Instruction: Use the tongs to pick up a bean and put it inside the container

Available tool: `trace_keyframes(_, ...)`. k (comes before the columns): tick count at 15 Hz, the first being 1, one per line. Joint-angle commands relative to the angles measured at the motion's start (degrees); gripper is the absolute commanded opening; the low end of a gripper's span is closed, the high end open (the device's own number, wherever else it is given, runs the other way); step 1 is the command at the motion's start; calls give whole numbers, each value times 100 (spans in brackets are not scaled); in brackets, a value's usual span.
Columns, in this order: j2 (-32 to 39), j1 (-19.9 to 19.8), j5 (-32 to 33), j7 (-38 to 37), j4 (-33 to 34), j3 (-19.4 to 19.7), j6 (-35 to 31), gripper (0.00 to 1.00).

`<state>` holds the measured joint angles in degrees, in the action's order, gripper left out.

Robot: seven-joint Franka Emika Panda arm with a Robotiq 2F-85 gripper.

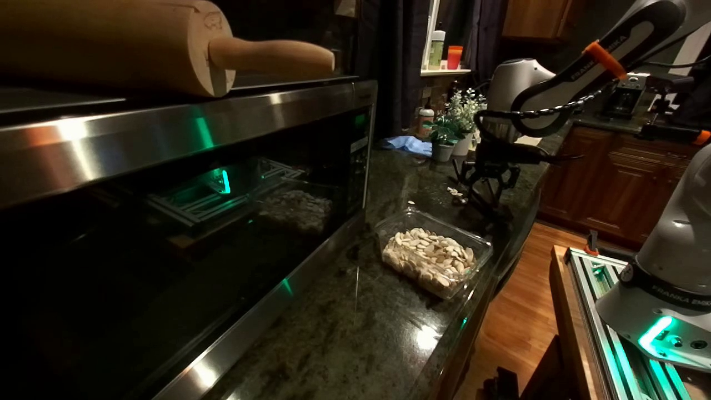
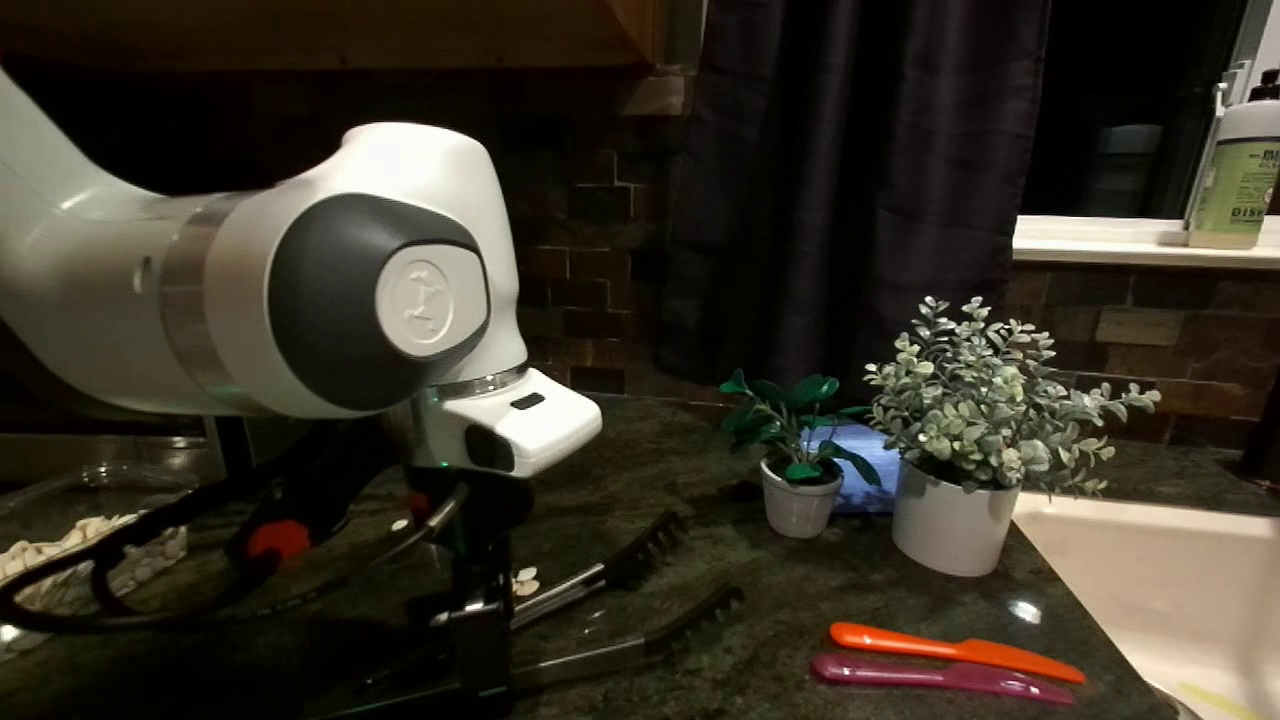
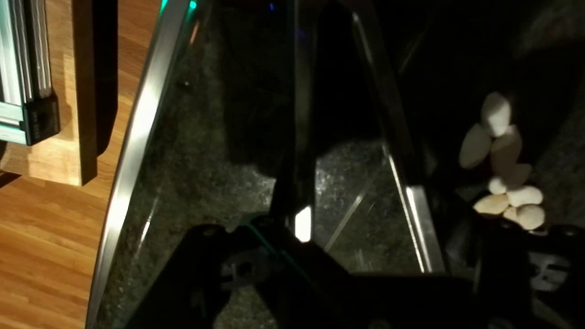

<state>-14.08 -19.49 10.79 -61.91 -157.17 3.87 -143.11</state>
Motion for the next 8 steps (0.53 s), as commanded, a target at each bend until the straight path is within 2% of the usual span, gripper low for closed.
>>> trace_keyframes(1,-22,-25,51,-185,-158,77,-213,45)
trace_keyframes(6,-71,-34,76,-355,-142,58,-293,10)
trace_keyframes(8,-68,-30,64,-343,-93,65,-269,8)
